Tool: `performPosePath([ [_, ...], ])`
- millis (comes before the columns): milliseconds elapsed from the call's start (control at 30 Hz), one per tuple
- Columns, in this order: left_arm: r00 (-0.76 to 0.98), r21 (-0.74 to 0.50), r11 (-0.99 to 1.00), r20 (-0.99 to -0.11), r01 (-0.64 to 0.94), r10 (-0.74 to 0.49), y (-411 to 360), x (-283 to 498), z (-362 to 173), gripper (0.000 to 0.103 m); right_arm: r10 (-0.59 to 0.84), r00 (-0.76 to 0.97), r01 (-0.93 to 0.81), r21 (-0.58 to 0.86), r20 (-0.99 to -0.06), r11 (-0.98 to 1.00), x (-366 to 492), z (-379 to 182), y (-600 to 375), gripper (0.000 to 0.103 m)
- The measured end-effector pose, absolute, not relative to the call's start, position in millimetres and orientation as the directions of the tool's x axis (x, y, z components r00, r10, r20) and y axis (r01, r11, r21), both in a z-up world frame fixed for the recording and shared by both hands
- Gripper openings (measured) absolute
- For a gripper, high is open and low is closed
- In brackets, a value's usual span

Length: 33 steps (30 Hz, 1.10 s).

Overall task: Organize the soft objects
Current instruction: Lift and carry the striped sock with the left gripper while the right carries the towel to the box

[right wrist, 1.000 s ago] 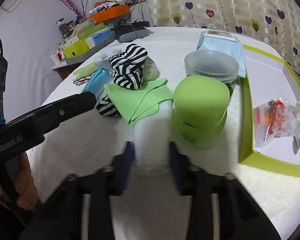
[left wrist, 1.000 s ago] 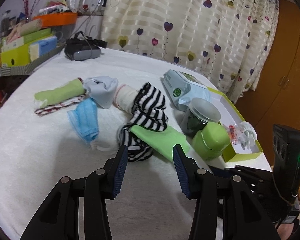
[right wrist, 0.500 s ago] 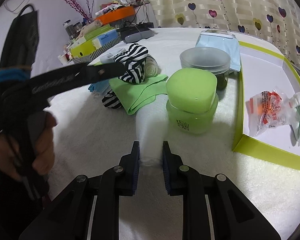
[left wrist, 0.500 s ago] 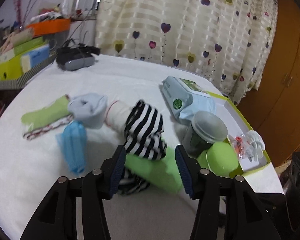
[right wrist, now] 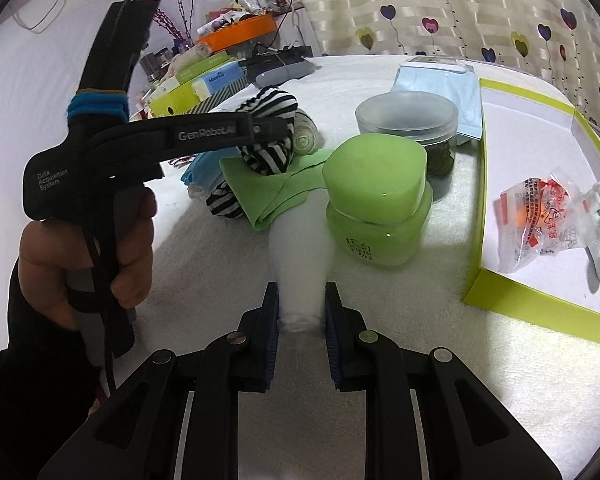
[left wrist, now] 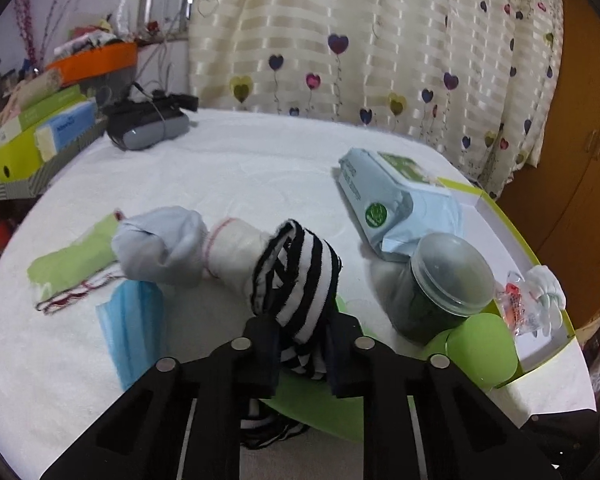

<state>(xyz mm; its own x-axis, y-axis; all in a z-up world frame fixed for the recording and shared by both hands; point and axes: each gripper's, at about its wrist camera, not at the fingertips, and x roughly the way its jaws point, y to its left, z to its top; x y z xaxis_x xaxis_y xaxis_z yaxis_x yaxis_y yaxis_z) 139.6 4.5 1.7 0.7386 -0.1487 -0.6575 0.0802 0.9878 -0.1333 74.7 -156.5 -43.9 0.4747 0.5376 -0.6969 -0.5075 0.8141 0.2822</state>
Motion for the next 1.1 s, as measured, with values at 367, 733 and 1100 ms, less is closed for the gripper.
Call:
performPosePath([
  [367,0.782,-0.176,0.981,-0.600,0.078,-0.170,17.1,93.2,27.0,0.011,0.545,0.522,-0.526,0.255,-0.656,0.812,50.6,-25.6,-159.5,0.021],
  [733,0.792,-0.193,0.977,-0.579,0.094,-0.191,14.2,53.1,40.6,0.011,0.546,0.592,-0.521,0.236,-0.593,0.820,26.3,-0.7,-175.3,0.021],
  [1100,0.794,-0.197,0.967,-0.555,0.163,-0.248,-10.8,33.0,55.3,0.011,0.509,0.654,-0.467,0.231,-0.560,0.854,16.8,12.3,-202.1,0.021],
])
